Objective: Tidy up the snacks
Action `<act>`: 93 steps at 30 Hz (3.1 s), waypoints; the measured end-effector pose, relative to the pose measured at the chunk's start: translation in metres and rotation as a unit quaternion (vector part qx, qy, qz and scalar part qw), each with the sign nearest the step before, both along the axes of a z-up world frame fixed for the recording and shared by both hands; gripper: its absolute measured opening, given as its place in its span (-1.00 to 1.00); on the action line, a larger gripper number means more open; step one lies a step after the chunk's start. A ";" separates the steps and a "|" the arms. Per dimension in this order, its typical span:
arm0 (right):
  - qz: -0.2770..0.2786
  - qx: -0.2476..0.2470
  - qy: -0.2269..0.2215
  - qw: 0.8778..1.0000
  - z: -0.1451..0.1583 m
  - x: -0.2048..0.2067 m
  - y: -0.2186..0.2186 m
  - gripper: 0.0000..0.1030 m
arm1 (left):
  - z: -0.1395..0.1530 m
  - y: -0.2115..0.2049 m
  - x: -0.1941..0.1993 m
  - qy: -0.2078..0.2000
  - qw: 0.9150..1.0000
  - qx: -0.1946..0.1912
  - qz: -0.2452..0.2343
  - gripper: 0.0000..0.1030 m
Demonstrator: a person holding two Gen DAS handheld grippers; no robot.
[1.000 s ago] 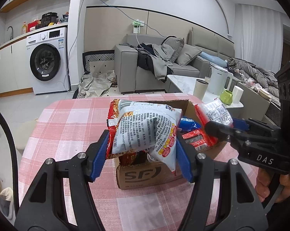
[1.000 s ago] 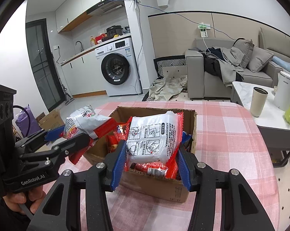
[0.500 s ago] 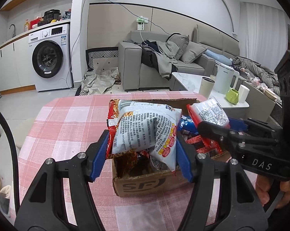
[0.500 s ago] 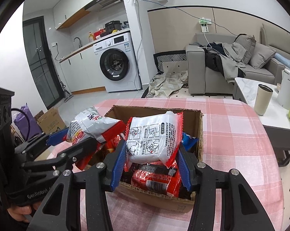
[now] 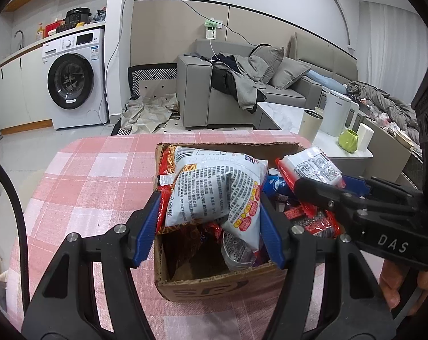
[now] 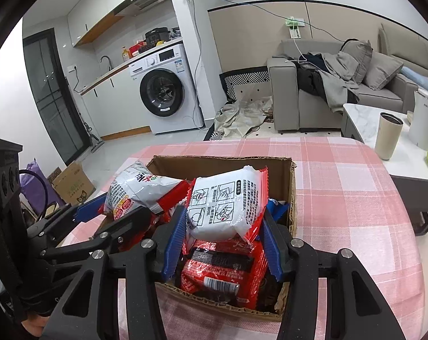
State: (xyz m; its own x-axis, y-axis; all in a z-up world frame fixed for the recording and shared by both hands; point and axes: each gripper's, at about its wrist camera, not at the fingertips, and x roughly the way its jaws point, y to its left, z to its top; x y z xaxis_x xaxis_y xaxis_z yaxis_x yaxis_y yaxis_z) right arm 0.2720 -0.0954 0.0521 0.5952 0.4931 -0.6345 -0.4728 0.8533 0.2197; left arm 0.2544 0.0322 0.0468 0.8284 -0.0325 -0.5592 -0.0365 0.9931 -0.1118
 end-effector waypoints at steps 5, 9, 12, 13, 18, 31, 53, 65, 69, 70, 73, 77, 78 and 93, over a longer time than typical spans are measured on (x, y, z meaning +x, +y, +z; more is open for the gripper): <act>-0.007 -0.003 0.006 1.000 -0.006 0.013 0.000 -0.02 | -0.006 -0.003 0.006 0.006 1.000 0.006 -0.003 0.21; -0.003 -0.002 0.007 1.000 -0.010 0.017 -0.001 -0.01 | -0.007 -0.002 0.007 0.005 1.000 0.005 -0.008 0.22; 0.004 -0.004 0.007 1.000 -0.011 0.016 -0.002 0.01 | -0.007 0.000 0.007 0.008 1.000 0.002 -0.013 0.23; 0.006 -0.007 0.004 1.000 -0.011 0.015 -0.002 0.03 | -0.007 0.002 0.006 0.008 1.000 -0.002 -0.014 0.24; 0.008 -0.022 -0.016 1.000 -0.007 0.006 -0.006 0.24 | -0.004 0.007 -0.001 0.006 0.999 -0.019 -0.027 0.39; 0.032 0.020 -0.048 0.998 0.007 -0.039 -0.040 0.99 | 0.013 0.025 -0.053 -0.033 0.998 -0.046 -0.025 0.99; 0.042 0.054 -0.121 0.990 -0.007 -0.118 -0.068 0.99 | -0.003 0.010 -0.142 -0.072 0.997 -0.021 -0.011 0.99; 0.039 0.064 -0.158 0.985 -0.020 -0.140 -0.078 0.99 | -0.014 0.004 -0.158 -0.099 0.995 -0.007 0.003 0.99; 0.035 0.069 -0.166 0.983 -0.023 -0.143 -0.080 0.99 | -0.018 0.002 -0.158 -0.101 0.995 0.000 0.002 0.99; 0.034 0.068 -0.167 0.983 -0.023 -0.141 -0.080 0.99 | -0.019 0.002 -0.158 -0.100 0.995 0.001 0.003 0.99; 0.023 0.061 -0.182 0.981 -0.024 -0.145 -0.078 0.99 | -0.023 0.003 -0.155 -0.099 0.995 0.000 0.003 0.99; 0.018 0.053 -0.193 0.980 -0.025 -0.147 -0.076 0.99 | -0.027 0.002 -0.153 -0.097 0.995 0.006 0.003 0.99; 0.018 0.053 -0.194 0.979 -0.026 -0.147 -0.076 0.99 | -0.028 0.001 -0.153 -0.098 0.995 0.009 0.002 0.99; 0.034 0.027 -0.204 0.978 -0.029 -0.152 -0.064 0.99 | -0.029 0.003 -0.154 -0.100 0.995 0.004 0.004 0.99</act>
